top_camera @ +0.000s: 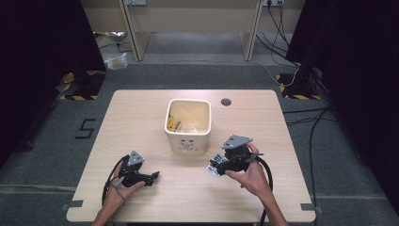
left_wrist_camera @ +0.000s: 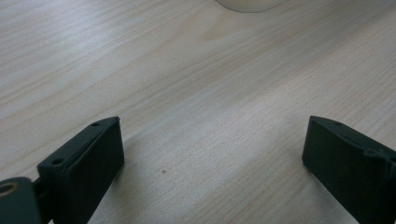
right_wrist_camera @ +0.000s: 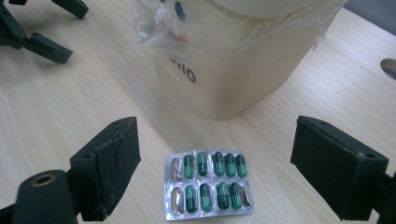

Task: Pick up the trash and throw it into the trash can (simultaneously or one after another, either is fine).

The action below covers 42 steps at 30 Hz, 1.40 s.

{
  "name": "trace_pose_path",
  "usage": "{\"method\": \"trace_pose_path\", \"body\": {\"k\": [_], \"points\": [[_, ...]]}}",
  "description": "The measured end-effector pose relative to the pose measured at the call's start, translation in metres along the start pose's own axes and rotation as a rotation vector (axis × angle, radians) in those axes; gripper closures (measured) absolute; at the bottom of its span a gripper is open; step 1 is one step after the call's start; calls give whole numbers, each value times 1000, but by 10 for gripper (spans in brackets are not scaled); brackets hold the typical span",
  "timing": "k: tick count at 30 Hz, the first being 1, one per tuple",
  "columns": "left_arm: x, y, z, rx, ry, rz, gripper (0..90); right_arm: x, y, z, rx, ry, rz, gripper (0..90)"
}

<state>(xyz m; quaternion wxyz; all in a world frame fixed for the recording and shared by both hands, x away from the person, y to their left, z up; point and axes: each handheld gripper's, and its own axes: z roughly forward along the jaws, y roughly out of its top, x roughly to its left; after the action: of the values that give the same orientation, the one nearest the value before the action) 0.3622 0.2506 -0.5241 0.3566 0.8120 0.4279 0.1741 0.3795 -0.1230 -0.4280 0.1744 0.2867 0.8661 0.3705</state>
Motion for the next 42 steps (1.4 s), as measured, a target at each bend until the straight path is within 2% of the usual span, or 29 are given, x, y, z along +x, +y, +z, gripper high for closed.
{"method": "trace_pose_path", "body": {"k": [8,17,20,26,29,35,42], "points": [[0,0,0,0,0,1,44,0,-10,14,41,1,22,156],[0,0,0,-1,-1,0,46,-6,-28,33,79,-10,78,156],[0,0,0,-1,-1,0,46,-5,-35,42,104,-51,75,158],[0,0,0,-2,-1,-2,47,-5,-39,49,104,-51,87,157],[0,0,0,-2,-1,-2,47,-5,-42,54,122,-51,88,157],[0,0,0,-2,-1,-2,47,-3,-47,63,150,-33,95,153],[0,0,0,-2,-1,-2,47,-4,-51,67,140,6,107,125]]}}
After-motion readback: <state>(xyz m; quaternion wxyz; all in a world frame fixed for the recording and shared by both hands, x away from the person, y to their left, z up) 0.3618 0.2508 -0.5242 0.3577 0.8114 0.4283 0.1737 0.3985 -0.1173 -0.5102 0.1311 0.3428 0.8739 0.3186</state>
